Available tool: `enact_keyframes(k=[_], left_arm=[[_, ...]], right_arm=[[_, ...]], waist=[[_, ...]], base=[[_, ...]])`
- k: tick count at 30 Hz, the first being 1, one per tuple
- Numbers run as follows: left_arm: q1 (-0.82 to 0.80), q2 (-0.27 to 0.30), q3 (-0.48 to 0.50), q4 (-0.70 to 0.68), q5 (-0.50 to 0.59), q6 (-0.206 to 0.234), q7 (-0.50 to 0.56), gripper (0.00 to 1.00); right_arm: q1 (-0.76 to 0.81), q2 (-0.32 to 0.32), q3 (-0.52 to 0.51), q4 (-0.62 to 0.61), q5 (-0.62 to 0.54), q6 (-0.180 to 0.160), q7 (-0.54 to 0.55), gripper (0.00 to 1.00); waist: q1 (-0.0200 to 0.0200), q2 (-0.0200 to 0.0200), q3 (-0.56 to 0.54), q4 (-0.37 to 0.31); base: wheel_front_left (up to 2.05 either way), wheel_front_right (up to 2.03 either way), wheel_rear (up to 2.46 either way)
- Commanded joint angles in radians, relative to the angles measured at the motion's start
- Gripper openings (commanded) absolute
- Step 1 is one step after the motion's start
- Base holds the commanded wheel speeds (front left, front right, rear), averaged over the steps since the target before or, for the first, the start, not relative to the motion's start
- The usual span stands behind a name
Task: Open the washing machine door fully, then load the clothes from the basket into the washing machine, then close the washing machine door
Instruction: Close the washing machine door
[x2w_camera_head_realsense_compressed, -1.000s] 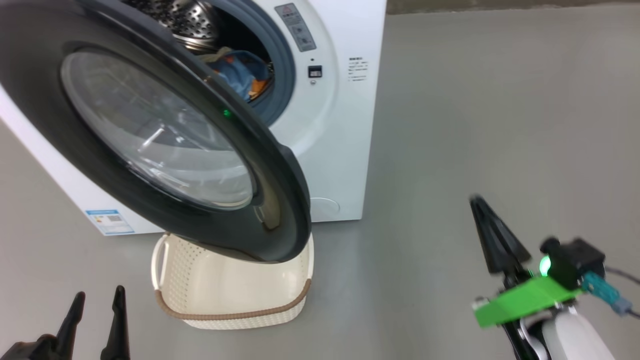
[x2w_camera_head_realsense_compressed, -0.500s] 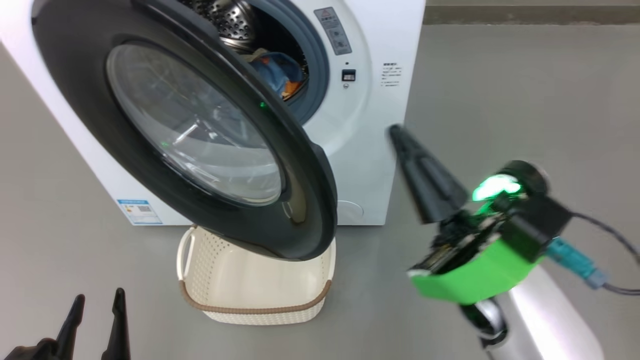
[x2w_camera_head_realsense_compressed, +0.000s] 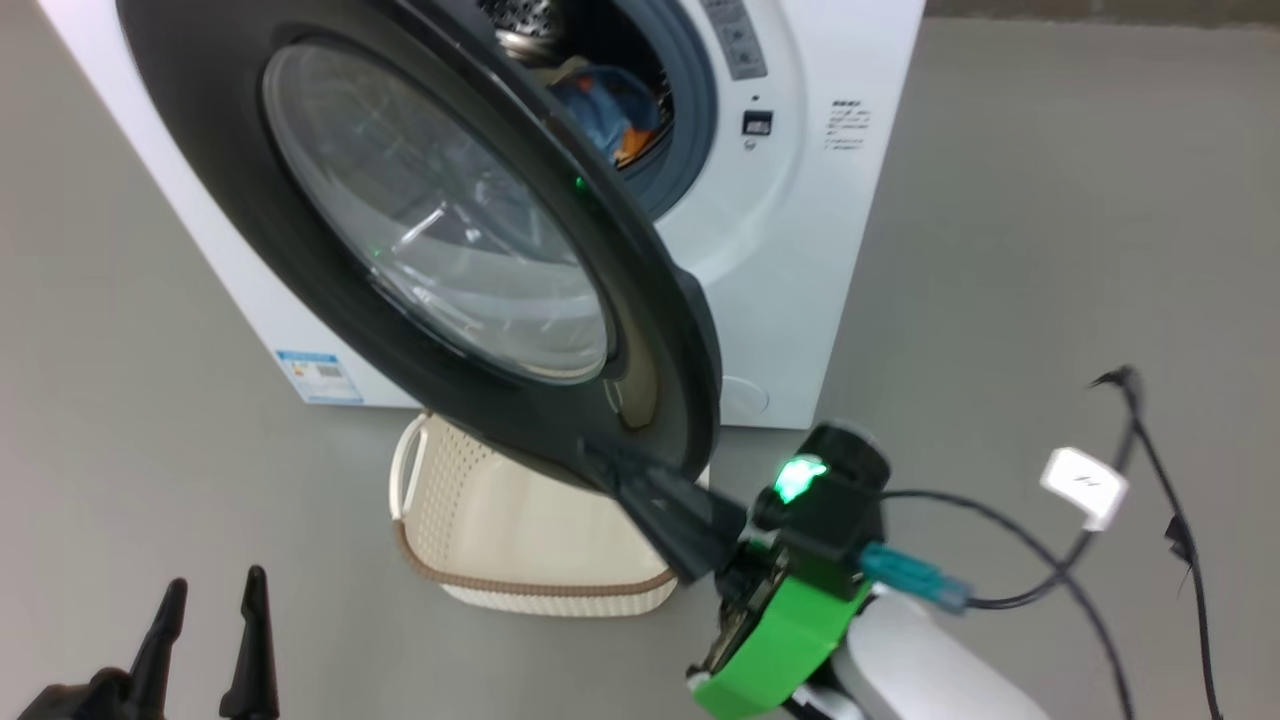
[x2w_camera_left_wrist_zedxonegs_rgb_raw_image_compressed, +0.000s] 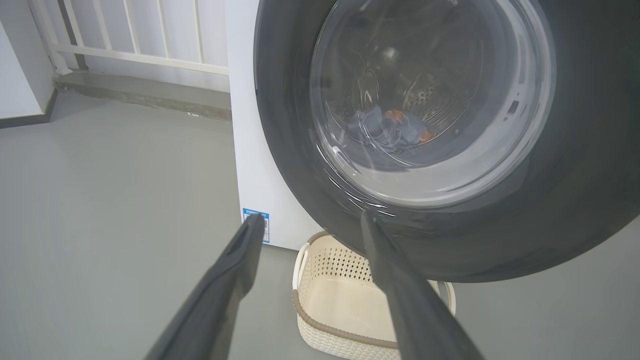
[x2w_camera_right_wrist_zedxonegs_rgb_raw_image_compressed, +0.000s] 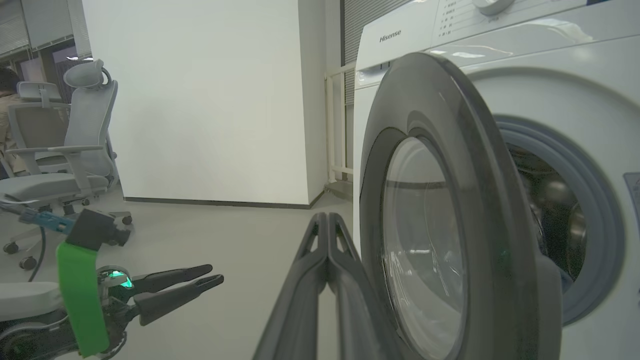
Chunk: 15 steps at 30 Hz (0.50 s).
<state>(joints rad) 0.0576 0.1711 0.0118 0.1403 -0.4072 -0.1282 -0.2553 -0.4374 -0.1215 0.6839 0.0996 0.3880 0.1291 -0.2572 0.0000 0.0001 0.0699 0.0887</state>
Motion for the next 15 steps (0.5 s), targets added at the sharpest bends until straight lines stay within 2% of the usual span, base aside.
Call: enact_keyframes(k=[1, 5, 15], left_arm=[[-0.052, 0.013, 0.033, -0.026, 0.001, -0.003, -0.006, 1.0], [-0.074, 0.009, 0.025, -0.023, -0.003, -0.003, -0.006, 1.0], [-0.13, -0.001, 0.016, -0.023, -0.013, -0.003, -0.006, 1.0]], right_arm=[[-0.013, 0.017, 0.034, 0.022, 0.023, 0.002, -0.005, 0.0], [-0.028, 0.01, 0.067, 0.113, 0.034, 0.002, -0.005, 0.0], [-0.09, 0.015, 0.029, 0.253, 0.036, 0.002, -0.005, 0.0]], waist=[[0.0, -0.0001, 0.028, 0.024], [0.0, -0.0001, 0.061, 0.042], [0.0, -0.0001, 0.14, 0.066]], base=[[0.0, 0.0, 0.0], [0.0, 0.0, 0.0], [0.0, 0.0, 0.0]])
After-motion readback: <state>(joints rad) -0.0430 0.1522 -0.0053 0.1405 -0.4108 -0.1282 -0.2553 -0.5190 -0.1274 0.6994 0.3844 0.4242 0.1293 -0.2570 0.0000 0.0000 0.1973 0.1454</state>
